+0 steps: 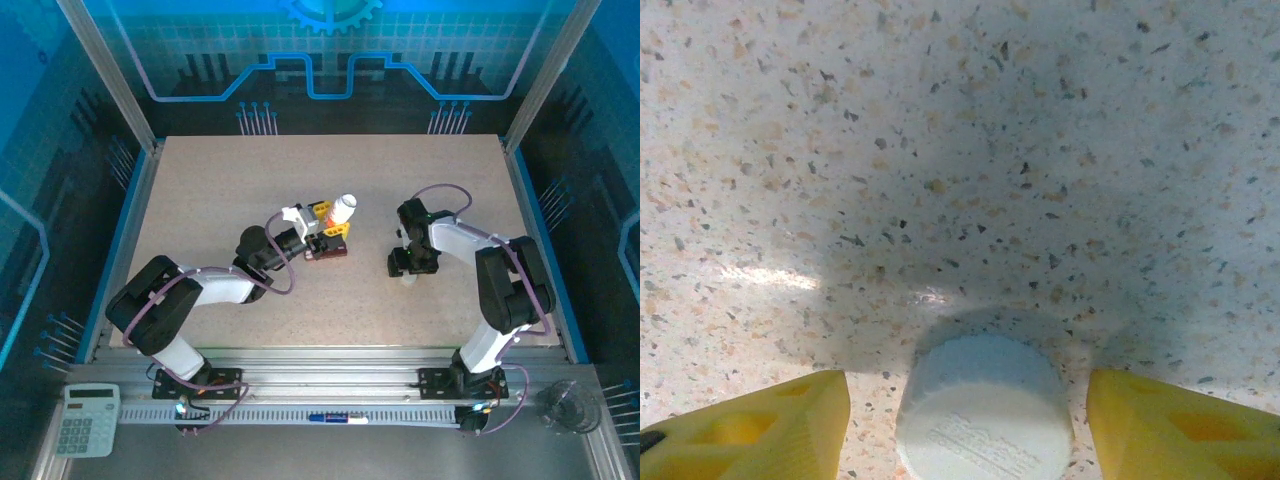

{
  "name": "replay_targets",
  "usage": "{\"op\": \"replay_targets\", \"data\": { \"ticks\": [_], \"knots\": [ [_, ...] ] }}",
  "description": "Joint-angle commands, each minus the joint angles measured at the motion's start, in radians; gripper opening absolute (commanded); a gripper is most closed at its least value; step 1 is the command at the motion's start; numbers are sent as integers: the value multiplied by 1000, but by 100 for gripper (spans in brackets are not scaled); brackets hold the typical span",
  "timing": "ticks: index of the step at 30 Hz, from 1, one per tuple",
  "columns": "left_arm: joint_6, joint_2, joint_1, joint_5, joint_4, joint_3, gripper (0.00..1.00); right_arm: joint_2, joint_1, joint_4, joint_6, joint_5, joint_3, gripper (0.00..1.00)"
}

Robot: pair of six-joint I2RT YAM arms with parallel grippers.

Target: Sort the pills into containers

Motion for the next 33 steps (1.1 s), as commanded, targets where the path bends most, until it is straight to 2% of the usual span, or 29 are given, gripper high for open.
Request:
{"op": "replay_targets", "data": {
  "ticks": [1, 13, 22, 30, 33],
  "knots": [
    [7, 8, -6, -12, 50, -9, 0, 17, 13, -33, -11, 4, 21, 64],
    [-7, 7, -7, -10, 49, -12, 0, 50, 13, -44, -14, -12, 33, 56],
    [-22, 19, -6, 14, 50, -11, 0, 51, 15, -37, -16, -30, 33, 42],
    [-17, 24, -7, 44, 49, -9, 0, -2, 14, -22, -11, -47, 25, 41],
    [-22, 25, -7, 33, 49, -9, 0, 4, 14, -28, -15, -52, 36, 45]
  ]
}}
